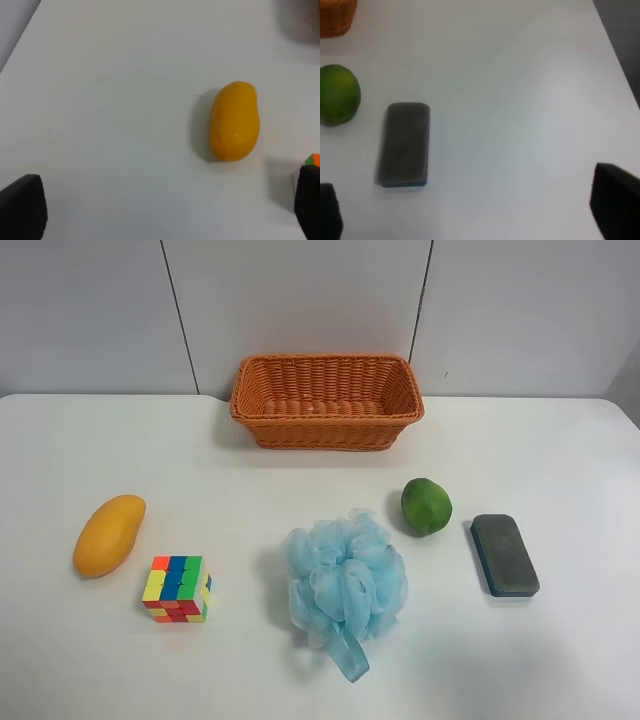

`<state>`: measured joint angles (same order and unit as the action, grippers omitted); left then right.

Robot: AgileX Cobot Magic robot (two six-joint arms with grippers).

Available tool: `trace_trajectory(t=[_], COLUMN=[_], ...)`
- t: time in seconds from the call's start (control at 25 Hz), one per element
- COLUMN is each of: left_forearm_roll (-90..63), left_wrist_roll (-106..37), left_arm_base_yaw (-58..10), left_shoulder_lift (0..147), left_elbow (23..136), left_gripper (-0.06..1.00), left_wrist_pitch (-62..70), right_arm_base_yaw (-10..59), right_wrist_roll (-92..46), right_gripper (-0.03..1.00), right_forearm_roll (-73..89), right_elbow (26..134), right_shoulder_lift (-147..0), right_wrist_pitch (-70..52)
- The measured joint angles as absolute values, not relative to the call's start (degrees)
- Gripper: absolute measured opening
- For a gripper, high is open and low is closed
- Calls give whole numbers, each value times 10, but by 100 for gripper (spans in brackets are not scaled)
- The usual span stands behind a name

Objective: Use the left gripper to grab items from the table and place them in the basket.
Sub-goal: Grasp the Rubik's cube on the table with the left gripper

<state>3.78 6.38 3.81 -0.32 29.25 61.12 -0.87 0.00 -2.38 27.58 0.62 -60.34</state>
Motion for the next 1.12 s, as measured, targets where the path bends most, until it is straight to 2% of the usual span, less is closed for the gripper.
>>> trace_trajectory(t=[0.72,0.88,1.12], left_forearm_roll=[37,38,44], left_wrist_roll=[63,36,9], left_arm_base_yaw=[38,38,29], left_shoulder_lift=[8,94,331], left_elbow=[298,358,483], left_gripper=[99,99,99], left_wrist_pitch=[611,581,568], right_arm_base_yaw=[-9,-9,-9], right_wrist_roll=[0,0,0], right_gripper=[99,99,99], right_forearm_roll=[-24,-24,-24], right_elbow=[276,276,276], right_shoulder_lift=[6,6,6], right_wrist_pitch=[-603,-603,-603])
